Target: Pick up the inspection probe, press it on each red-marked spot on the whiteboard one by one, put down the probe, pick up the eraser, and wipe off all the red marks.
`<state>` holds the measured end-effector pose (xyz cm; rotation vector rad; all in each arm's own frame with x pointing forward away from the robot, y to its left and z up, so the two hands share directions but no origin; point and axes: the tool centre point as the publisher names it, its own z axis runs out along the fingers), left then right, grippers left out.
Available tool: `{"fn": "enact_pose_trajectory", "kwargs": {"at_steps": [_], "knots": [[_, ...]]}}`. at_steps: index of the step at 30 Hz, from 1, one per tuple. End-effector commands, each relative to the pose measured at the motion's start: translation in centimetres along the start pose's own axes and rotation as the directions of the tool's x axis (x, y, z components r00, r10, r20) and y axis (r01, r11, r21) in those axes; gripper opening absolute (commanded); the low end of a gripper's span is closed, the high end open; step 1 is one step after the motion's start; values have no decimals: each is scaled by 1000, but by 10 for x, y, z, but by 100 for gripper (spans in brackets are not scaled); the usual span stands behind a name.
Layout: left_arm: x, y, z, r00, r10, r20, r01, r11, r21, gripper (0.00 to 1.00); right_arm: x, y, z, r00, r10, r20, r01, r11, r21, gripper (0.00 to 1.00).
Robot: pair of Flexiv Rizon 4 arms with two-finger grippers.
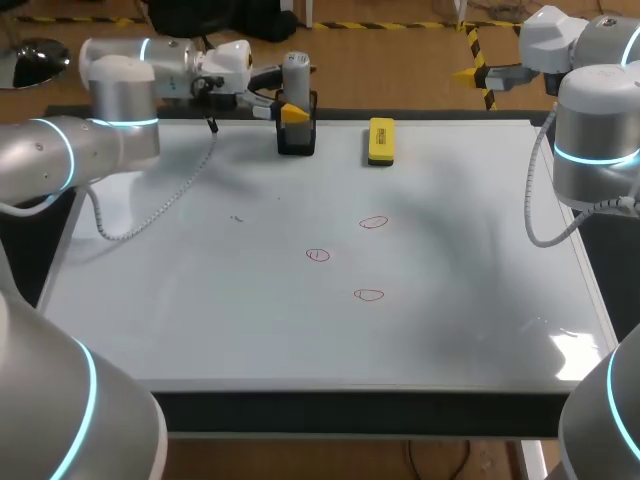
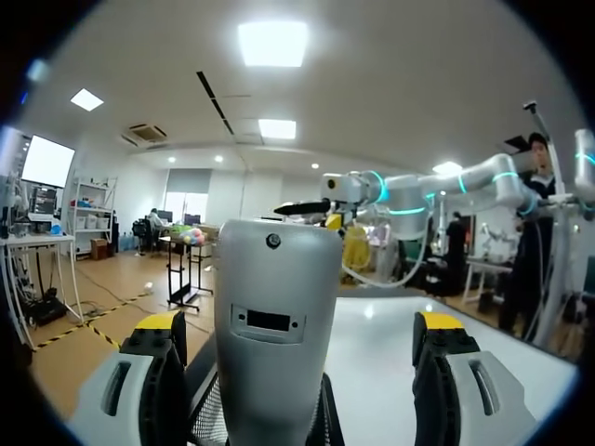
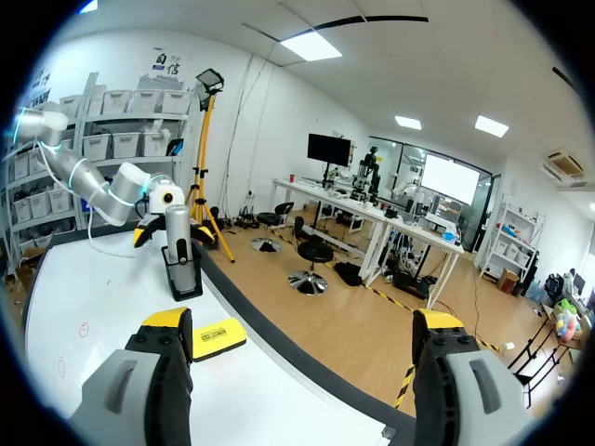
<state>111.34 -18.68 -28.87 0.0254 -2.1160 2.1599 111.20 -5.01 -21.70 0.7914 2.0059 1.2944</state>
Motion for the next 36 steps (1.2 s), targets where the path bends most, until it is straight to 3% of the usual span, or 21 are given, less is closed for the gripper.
{"fn": "enact_pose_trajectory", "kwargs": {"at_steps": [1,6,13,14,15,20,21,22,34,35,36], "knots": [[-5,1,1,1000,1,-6,-1,1000,3,100,0,0,0,1000,0,-1,0,1000,1,100],[-6,2,3,1000,-2,-5,2,1000,0,92,0,0,0,1000,0,-1,0,1000,1,100],[-7,4,4,1000,-8,-4,8,1000,-2,90,0,0,0,1000,0,-1,0,1000,1,100],[-7,4,4,1000,-8,-4,8,1000,-2,78,0,0,0,1000,0,-1,0,1000,1,100],[-7,5,4,1000,-8,-3,8,1000,-2,75,0,0,0,1000,0,-1,0,1000,1,100],[-8,7,4,1000,-11,-2,11,1000,-3,69,0,0,0,1000,0,-1,0,1000,1,100],[-8,7,4,1000,-11,-2,11,1000,-4,51,0,0,0,1000,0,-1,0,1000,1,100],[-7,7,4,1000,-13,1,13,1000,-5,45,0,0,0,1000,0,-1,0,1000,1,100],[-7,7,5,1000,-8,0,8,1000,-9,33,0,0,0,1000,0,-1,0,1000,1,100],[-6,7,5,1000,-8,1,8,1000,-10,22,0,0,0,1000,0,-1,0,1000,1,100],[-6,7,5,1000,-7,4,7,1000,-12,3,0,0,0,1000,0,-1,0,1000,1,100]]}}
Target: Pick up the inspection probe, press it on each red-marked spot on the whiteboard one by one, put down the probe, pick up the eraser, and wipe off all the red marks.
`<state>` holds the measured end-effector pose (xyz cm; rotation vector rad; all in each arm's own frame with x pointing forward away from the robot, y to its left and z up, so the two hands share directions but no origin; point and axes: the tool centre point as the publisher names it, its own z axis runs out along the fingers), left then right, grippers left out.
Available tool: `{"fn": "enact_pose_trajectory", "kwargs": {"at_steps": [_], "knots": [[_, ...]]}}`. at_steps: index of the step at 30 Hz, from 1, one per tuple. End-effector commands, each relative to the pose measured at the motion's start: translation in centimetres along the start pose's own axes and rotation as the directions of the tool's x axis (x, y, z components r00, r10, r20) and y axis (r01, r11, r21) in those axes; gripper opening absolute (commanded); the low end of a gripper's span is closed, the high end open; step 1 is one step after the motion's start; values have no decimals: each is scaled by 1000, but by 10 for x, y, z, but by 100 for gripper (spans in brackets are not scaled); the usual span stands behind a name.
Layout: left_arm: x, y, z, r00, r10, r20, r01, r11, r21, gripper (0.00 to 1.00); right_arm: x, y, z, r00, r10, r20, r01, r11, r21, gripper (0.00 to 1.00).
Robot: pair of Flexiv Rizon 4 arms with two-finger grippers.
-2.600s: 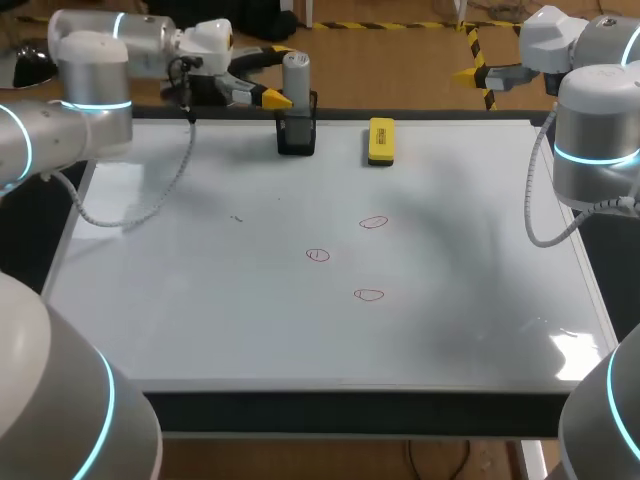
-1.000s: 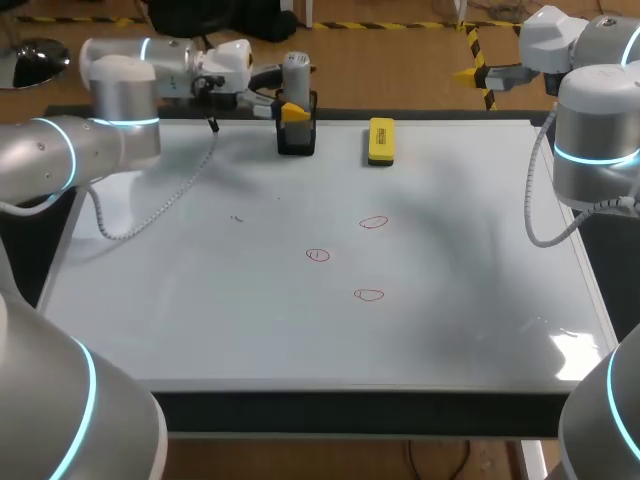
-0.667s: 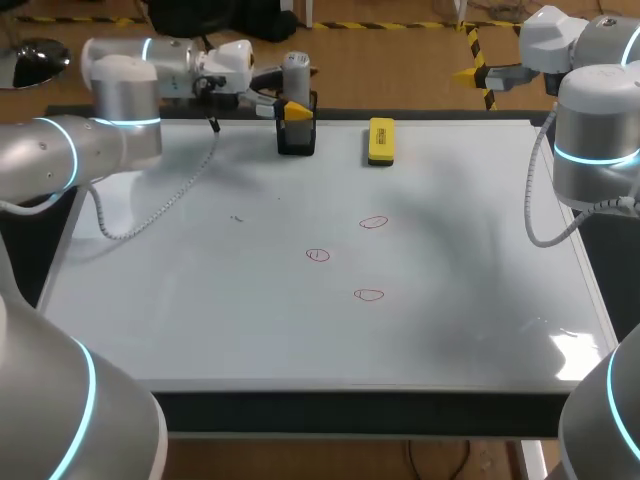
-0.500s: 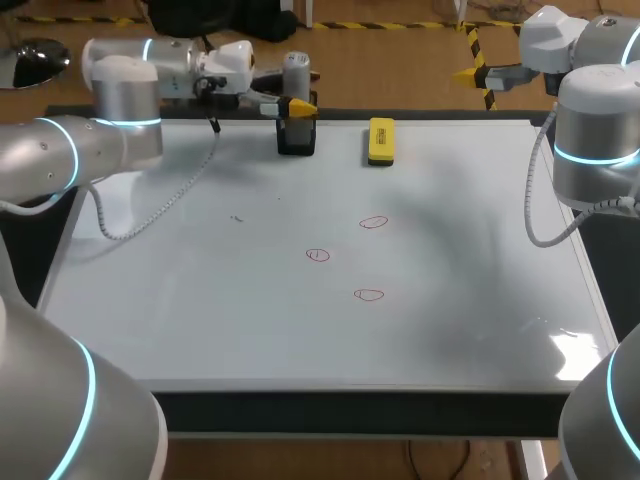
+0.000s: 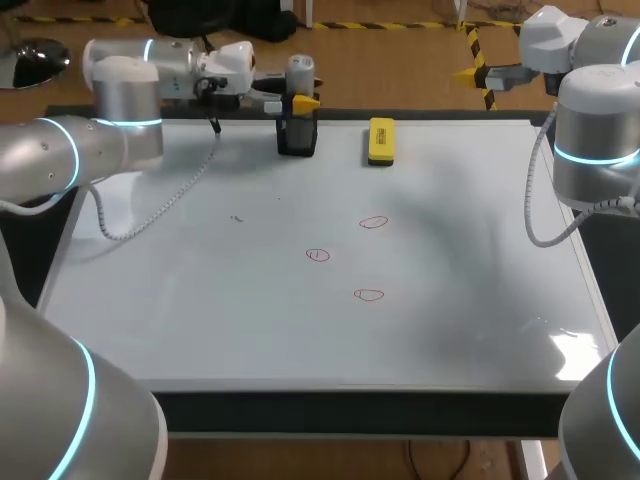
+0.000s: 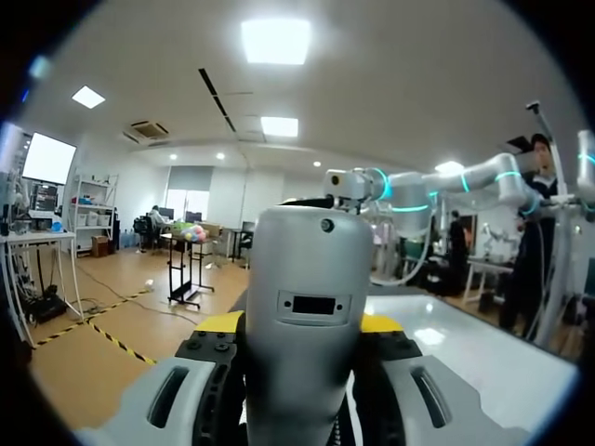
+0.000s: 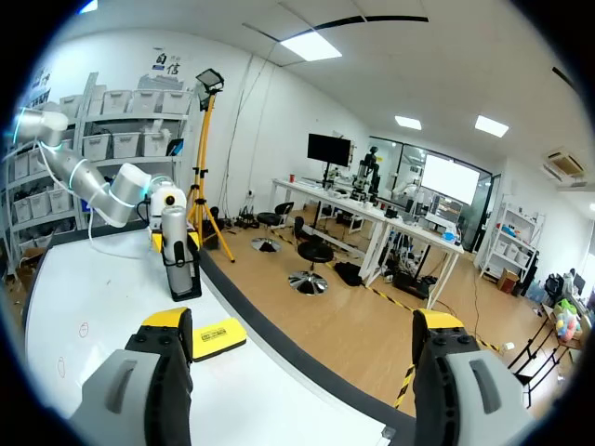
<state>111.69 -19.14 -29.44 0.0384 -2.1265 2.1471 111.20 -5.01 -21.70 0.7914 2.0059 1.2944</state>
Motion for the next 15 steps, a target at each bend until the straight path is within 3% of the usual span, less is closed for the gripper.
{"fn": "enact_pose_trajectory", "kwargs": {"at_steps": [1,15], "knots": [[-1,1,0,1000,1,0,-1,1000,-1,0,0,0,0,1000,0,-1,0,1000,1,100],[0,-3,-4,1000,13,24,-14,999,32,0,0,0,0,1000,0,-1,0,1000,1,100]]}}
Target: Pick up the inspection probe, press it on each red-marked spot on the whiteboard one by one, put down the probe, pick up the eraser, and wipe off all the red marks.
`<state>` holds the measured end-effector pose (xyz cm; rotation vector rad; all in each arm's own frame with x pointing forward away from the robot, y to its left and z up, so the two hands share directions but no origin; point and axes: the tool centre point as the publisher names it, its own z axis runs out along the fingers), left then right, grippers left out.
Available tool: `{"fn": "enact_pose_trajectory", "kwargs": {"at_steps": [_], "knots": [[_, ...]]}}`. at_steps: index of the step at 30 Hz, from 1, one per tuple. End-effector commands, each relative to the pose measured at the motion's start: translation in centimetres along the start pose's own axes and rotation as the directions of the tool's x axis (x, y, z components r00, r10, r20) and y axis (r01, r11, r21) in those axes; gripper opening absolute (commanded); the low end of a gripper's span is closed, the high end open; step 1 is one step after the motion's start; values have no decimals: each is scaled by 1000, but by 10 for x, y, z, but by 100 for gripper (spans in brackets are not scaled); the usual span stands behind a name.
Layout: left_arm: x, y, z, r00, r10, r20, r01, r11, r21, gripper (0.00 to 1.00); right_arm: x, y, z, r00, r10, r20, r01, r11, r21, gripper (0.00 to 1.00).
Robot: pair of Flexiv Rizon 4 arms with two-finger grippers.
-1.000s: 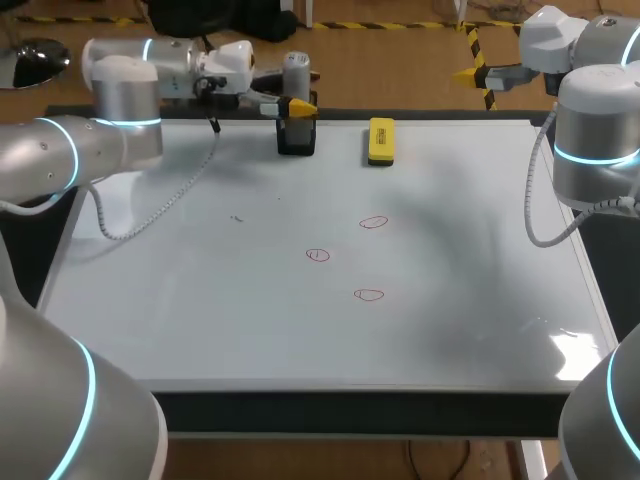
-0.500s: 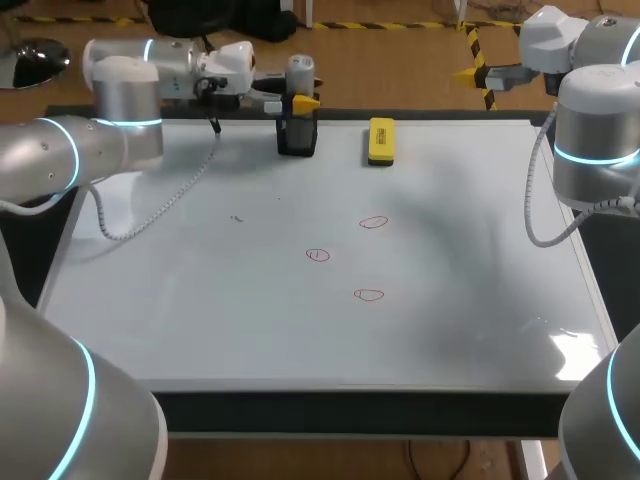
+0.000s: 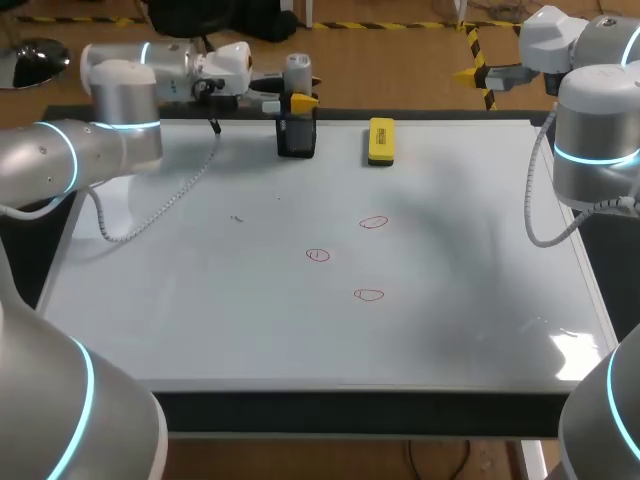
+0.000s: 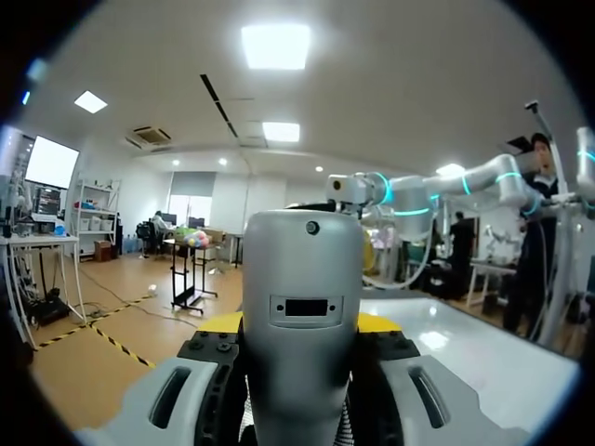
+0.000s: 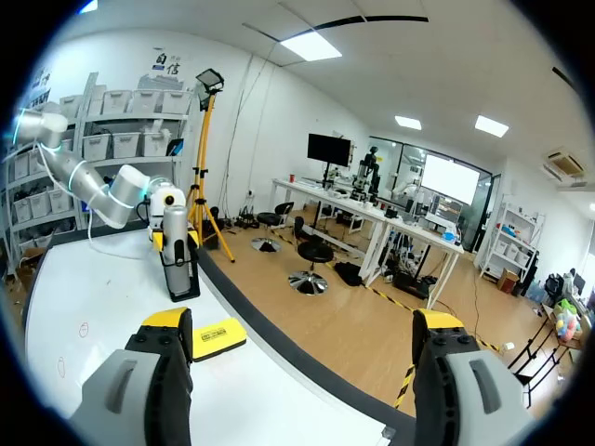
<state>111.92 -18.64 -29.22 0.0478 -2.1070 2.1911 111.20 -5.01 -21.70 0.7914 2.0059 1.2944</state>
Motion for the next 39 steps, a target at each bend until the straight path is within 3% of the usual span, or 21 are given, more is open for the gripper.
{"fn": "enact_pose_trajectory", "kwargs": {"at_steps": [1,29,39], "knots": [[2,-1,1,1000,7,9,-7,1000,3,0,0,0,0,1000,0,-1,0,1000,1,100],[7,-70,-2,991,131,35,-131,991,-3,0,0,0,0,1000,0,-1,0,1000,1,100],[12,-100,-10,981,170,90,-170,985,-3,0,0,0,0,1000,0,-1,0,1000,1,100]]}}
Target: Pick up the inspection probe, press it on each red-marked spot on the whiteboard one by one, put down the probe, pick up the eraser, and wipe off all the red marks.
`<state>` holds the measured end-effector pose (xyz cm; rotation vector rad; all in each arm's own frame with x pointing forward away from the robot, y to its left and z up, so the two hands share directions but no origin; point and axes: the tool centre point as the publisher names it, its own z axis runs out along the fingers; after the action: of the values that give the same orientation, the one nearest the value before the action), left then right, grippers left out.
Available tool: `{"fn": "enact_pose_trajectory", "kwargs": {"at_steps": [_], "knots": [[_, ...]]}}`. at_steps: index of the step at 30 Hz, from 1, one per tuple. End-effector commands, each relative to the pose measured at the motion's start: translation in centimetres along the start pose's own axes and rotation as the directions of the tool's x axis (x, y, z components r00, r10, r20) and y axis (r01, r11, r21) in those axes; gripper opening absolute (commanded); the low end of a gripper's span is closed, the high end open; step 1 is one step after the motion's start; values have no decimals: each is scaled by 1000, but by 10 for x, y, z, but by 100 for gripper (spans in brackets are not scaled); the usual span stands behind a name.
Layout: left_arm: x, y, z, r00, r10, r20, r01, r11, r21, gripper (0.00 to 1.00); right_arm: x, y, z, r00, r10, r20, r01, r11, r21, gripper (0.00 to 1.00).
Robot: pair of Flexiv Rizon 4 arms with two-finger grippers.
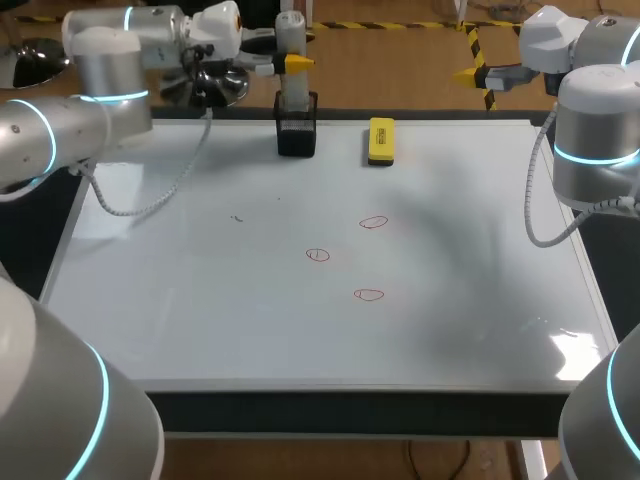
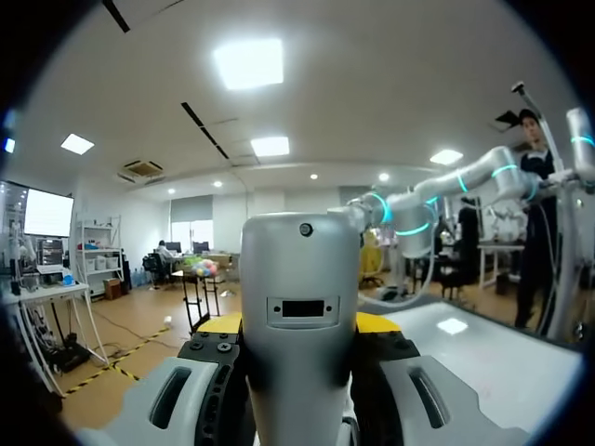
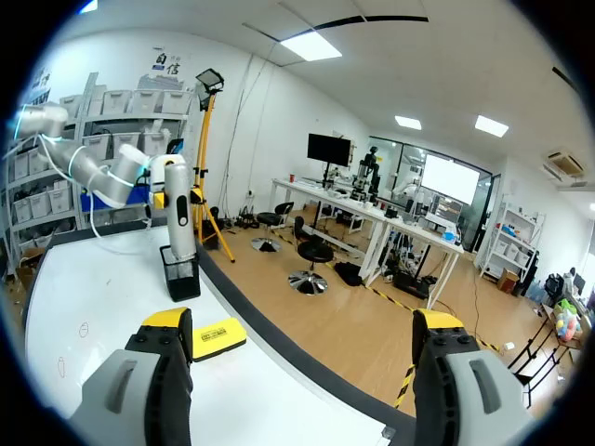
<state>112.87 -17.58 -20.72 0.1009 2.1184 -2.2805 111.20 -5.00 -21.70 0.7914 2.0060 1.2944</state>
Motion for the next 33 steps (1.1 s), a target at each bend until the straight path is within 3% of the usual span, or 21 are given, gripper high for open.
{"fn": "enact_pose_trajectory", "kwargs": {"at_steps": [1,11,22,33], "knots": [[9,-18,-4,997,20,74,-17,999,-31,0,-1,0,0,1000,0,-1,0,1000,1,100],[10,-48,-12,993,71,98,-69,997,-29,0,-1,0,0,1000,0,-1,0,1000,1,100],[30,-80,-39,987,88,135,-79,994,-74,0,-1,0,0,1000,0,-1,0,1000,1,100],[60,-85,-76,980,48,195,-31,995,-90,0,-1,0,0,1000,0,-1,0,1000,1,100]]}}
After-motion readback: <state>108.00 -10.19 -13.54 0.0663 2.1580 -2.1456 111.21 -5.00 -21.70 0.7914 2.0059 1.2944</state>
